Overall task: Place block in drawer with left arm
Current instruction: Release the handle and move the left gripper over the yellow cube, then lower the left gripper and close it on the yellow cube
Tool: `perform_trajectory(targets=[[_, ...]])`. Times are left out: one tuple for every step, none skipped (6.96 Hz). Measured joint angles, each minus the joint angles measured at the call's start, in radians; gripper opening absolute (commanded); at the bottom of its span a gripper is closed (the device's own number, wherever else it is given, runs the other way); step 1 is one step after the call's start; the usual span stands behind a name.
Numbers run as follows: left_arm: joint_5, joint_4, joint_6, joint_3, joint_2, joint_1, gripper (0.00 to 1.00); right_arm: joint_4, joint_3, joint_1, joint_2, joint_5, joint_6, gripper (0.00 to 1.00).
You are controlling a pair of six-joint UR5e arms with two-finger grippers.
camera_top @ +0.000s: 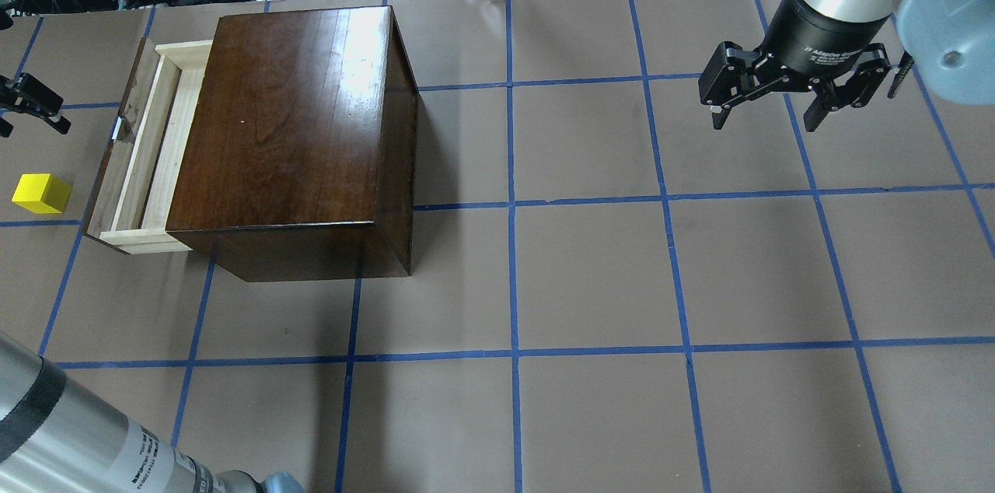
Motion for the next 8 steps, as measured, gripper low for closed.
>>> perform_trajectory(targets=[[0.001,0.011,0.043,0.023,-0.03,0.022,1.0,0.0,0.0,0.0,0.0,0.0,0.0,1.0],[0.001,0.033,0.09,0.035,-0.058,0.048,1.0,0.0,0.0,0.0,0.0,0.0,0.0,1.0],[0.003,0.051,0.12,0.04,-0.082,0.065,1.0,0.0,0.0,0.0,0.0,-0.001,0.0,1.0],[0.006,0.065,0.139,0.038,-0.1,0.077,1.0,0.0,0.0,0.0,0.0,0.0,0.0,1.0],[0.009,0.076,0.152,0.032,-0.116,0.086,1.0,0.0,0.0,0.0,0.0,0.0,0.0,1.0],[0.021,0.085,0.157,0.027,-0.133,0.091,1.0,0.0,0.0,0.0,0.0,0.0,0.0,1.0],[0.041,0.095,0.159,0.023,-0.153,0.092,1.0,0.0,0.0,0.0,0.0,0.0,0.0,1.0],[0.05,0.1,0.159,0.022,-0.167,0.093,1.0,0.0,0.0,0.0,0.0,0.0,0.0,1.0]])
